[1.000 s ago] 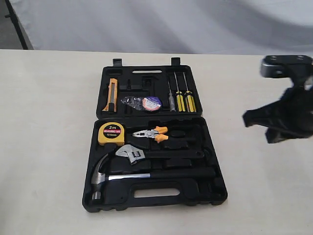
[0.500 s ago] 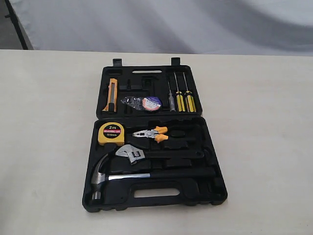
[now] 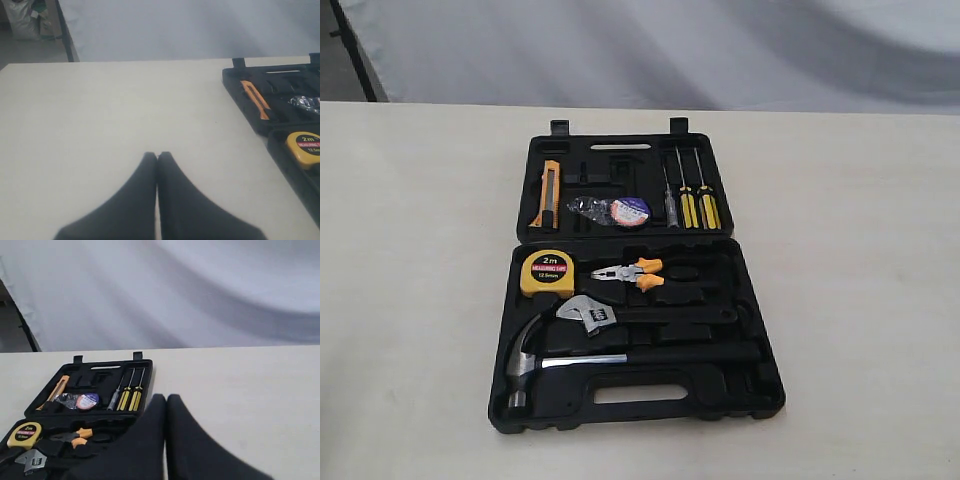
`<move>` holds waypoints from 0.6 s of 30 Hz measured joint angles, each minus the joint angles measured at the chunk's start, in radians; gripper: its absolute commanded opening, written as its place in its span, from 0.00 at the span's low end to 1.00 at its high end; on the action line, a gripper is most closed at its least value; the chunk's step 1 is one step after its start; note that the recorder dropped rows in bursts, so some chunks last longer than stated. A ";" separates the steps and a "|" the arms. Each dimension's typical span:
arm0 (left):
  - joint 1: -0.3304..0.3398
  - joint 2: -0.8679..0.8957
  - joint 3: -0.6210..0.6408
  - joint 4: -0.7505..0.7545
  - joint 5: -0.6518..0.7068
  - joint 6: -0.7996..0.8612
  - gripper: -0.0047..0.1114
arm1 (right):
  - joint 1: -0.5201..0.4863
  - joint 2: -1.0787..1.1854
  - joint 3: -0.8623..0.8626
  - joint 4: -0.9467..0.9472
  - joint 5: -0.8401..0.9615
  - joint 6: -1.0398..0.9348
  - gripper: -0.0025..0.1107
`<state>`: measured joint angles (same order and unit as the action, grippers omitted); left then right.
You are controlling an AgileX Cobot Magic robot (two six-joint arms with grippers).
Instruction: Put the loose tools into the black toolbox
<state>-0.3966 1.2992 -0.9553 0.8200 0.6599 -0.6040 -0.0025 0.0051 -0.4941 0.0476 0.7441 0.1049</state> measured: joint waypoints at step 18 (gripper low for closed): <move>0.000 0.000 0.000 0.000 0.000 0.000 0.05 | -0.001 0.000 0.361 -0.083 -0.332 0.001 0.02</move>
<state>-0.3966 1.2992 -0.9553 0.8200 0.6599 -0.6040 -0.0031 0.0051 -0.1330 -0.0358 0.4123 0.1064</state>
